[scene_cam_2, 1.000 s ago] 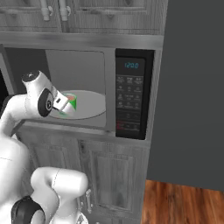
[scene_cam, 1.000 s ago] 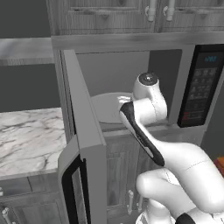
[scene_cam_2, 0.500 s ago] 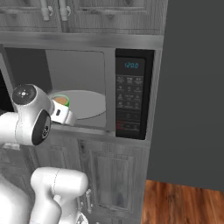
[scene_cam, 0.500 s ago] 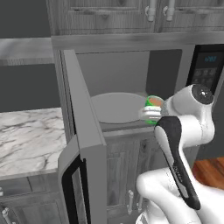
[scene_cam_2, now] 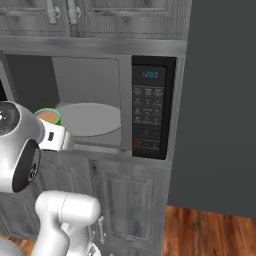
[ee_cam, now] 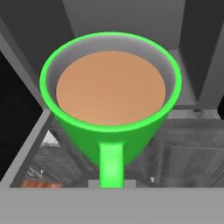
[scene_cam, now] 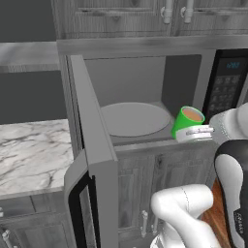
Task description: Pick the cup of tea, navigate to the dining table, and place it on the saucer.
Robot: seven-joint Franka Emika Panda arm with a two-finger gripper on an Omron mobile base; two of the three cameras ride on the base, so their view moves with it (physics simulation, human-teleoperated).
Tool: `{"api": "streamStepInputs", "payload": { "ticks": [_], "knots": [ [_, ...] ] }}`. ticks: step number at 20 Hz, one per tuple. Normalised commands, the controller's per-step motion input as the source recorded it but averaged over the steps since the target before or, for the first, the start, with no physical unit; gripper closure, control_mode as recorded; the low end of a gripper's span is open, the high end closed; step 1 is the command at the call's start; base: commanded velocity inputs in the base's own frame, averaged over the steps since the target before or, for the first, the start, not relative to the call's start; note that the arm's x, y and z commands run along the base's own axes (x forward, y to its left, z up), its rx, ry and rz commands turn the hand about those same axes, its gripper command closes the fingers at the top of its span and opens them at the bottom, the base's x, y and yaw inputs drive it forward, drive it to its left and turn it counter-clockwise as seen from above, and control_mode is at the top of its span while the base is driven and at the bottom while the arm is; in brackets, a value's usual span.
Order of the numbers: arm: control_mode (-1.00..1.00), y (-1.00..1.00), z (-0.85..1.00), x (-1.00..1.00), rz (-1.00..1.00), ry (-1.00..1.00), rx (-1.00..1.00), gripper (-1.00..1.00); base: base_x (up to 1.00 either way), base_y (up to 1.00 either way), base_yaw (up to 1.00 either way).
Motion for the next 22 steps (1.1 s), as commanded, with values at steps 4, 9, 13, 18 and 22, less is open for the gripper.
{"api": "streamStepInputs", "payload": {
  "ticks": [4,9,13,18,22],
  "knots": [
    [-1.00,0.10,0.45,-0.49,0.00,0.10,-0.10,1.00,0.00,0.00,0.00],
    [-1.00,0.02,0.18,-0.33,0.00,0.20,-0.19,1.00,0.00,0.00,0.00],
    [-1.00,0.00,-0.05,-0.01,0.00,0.14,-0.13,1.00,0.00,0.00,0.00],
    [-1.00,-0.01,-0.10,0.00,0.04,0.00,-0.04,1.00,0.00,0.00,0.00],
    [-1.00,0.00,0.00,0.00,0.00,0.00,0.00,1.00,0.00,0.00,0.00]
  ]
}}
